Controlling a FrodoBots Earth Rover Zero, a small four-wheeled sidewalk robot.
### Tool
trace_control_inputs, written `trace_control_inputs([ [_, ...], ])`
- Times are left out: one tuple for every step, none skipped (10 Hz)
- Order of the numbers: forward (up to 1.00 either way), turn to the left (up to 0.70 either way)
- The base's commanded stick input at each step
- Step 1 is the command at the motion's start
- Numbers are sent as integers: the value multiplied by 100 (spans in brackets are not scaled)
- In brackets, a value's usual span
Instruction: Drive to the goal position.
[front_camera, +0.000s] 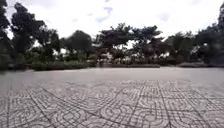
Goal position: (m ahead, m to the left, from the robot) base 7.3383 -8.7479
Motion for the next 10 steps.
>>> trace_control_inputs([
  [70,0],
  [70,0],
  [70,0],
  [70,0],
  [70,0],
  [70,6],
  [70,24],
  [70,27],
  [70,27],
  [70,13],
])
